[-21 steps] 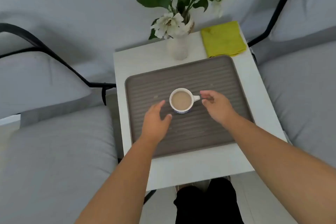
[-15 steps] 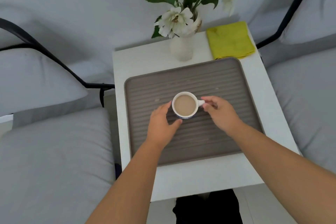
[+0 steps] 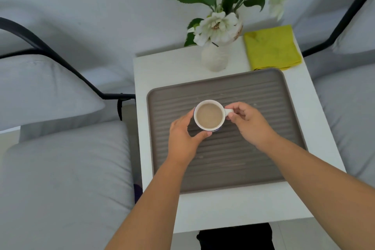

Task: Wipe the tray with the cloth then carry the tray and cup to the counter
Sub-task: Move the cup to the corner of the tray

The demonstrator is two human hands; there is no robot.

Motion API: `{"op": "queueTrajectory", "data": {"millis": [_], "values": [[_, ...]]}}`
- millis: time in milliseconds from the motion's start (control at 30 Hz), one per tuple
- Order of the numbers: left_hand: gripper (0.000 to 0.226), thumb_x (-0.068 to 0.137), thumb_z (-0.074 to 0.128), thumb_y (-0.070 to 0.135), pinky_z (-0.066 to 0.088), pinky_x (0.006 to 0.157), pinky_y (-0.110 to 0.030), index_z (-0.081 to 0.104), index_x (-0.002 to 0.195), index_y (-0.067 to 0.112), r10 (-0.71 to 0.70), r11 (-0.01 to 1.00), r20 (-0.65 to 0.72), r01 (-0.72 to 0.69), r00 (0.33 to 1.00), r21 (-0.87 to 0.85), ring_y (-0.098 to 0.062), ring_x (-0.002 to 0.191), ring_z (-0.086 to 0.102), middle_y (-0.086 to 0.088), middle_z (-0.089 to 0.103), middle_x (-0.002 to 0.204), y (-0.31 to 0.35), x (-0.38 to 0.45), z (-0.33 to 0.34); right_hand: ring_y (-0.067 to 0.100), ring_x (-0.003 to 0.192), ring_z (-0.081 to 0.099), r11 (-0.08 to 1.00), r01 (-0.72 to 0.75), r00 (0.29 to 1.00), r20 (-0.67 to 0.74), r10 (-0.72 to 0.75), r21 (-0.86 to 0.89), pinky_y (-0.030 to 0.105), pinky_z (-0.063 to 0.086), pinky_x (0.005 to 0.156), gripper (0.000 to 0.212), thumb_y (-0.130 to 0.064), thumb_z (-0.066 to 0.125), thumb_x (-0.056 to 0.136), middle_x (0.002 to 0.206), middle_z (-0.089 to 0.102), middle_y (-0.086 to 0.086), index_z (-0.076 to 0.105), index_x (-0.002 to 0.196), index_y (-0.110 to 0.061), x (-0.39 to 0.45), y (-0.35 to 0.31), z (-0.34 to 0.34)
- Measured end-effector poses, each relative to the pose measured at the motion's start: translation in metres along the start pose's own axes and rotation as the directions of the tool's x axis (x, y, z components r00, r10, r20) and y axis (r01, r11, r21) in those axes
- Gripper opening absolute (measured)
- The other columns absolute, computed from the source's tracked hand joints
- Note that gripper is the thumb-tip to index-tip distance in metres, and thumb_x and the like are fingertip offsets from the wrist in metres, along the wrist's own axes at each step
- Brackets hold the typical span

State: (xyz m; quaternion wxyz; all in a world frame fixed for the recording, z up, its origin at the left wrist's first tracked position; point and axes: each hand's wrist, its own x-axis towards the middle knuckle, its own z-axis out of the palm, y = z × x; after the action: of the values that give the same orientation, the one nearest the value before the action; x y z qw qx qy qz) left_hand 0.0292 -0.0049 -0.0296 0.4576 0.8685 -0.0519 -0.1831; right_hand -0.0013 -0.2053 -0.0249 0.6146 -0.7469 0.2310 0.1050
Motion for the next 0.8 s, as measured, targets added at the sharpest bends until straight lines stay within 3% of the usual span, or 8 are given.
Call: {"op": "queueTrajectory", "data": {"millis": [167,233,333,433,533,633,800], "values": [[0.067,0.07,0.083,0.035,0.036,0.101,-0.021,0.053,0.129,0.044,0.026,0.999,-0.081,-0.029,0.996,-0.032,0.001,0.123,0.044,0.028,0.057,0.123,-0.002,0.01,-0.03,0.017,0.097,0.065,1.0,0.027,0.998,0.057,-0.028,0.007,0.041,0.049,0.096,0.022,-0.008,0.052,0.094,0.102,0.069,0.005,0.063,0.099,-0.026,0.02,-0.03,0.023],[0.068,0.07,0.083,0.037,0.039,0.105,-0.03,0.053,0.131,0.042,0.046,0.998,-0.101,-0.05,0.994,-0.033,-0.003,0.126,0.047,0.025,0.059,0.125,-0.009,0.016,-0.043,0.019,0.097,0.065,0.999,0.033,0.997,0.071,-0.035,0.03,0.04,0.049,0.096,0.019,-0.005,0.051,0.094,0.103,0.069,0.009,0.062,0.104,-0.018,0.028,-0.039,0.037],[0.069,0.069,0.084,0.035,0.043,0.105,-0.038,0.054,0.131,0.039,0.059,0.997,-0.136,-0.064,0.989,-0.035,-0.009,0.124,0.051,0.02,0.061,0.125,-0.021,0.025,-0.061,0.017,0.096,0.065,0.999,0.034,0.995,0.094,-0.038,0.04,0.04,0.049,0.096,0.02,-0.007,0.052,0.094,0.102,0.069,0.006,0.063,0.102,-0.021,0.04,-0.047,0.059],[0.067,0.069,0.085,0.032,0.043,0.104,-0.03,0.055,0.128,0.042,0.057,0.998,-0.157,-0.063,0.986,-0.031,-0.004,0.122,0.053,0.024,0.062,0.121,-0.03,0.03,-0.078,0.016,0.094,0.066,0.998,0.028,0.993,0.113,-0.033,0.052,0.04,0.049,0.096,0.022,-0.008,0.052,0.095,0.101,0.069,0.004,0.062,0.098,-0.028,0.052,-0.051,0.081],[0.065,0.069,0.085,0.024,0.039,0.097,-0.013,0.056,0.125,0.04,0.06,0.997,-0.166,-0.067,0.984,-0.037,0.008,0.115,0.054,0.031,0.062,0.113,-0.037,0.034,-0.092,0.017,0.092,0.065,0.998,0.032,0.993,0.111,-0.038,0.053,0.043,0.049,0.095,0.025,-0.007,0.051,0.094,0.101,0.069,0.006,0.061,0.094,-0.03,0.06,-0.054,0.101],[0.064,0.071,0.084,0.02,0.04,0.098,-0.016,0.059,0.129,0.029,0.066,0.996,-0.153,-0.075,0.986,-0.05,0.005,0.116,0.055,0.024,0.064,0.117,-0.045,0.037,-0.102,0.019,0.092,0.065,0.998,0.019,0.994,0.105,-0.025,0.057,0.043,0.049,0.095,0.024,-0.005,0.051,0.094,0.101,0.068,0.008,0.061,0.097,-0.026,0.066,-0.054,0.116],[0.068,0.071,0.083,0.027,0.037,0.1,-0.015,0.056,0.133,0.031,0.028,0.999,-0.139,-0.031,0.99,-0.018,0.01,0.118,0.05,0.027,0.06,0.121,-0.057,0.037,-0.106,0.017,0.09,0.064,0.998,-0.007,0.994,0.111,0.0,0.064,0.043,0.049,0.096,0.022,-0.004,0.05,0.094,0.101,0.067,0.01,0.061,0.101,-0.021,0.068,-0.048,0.126]]}}
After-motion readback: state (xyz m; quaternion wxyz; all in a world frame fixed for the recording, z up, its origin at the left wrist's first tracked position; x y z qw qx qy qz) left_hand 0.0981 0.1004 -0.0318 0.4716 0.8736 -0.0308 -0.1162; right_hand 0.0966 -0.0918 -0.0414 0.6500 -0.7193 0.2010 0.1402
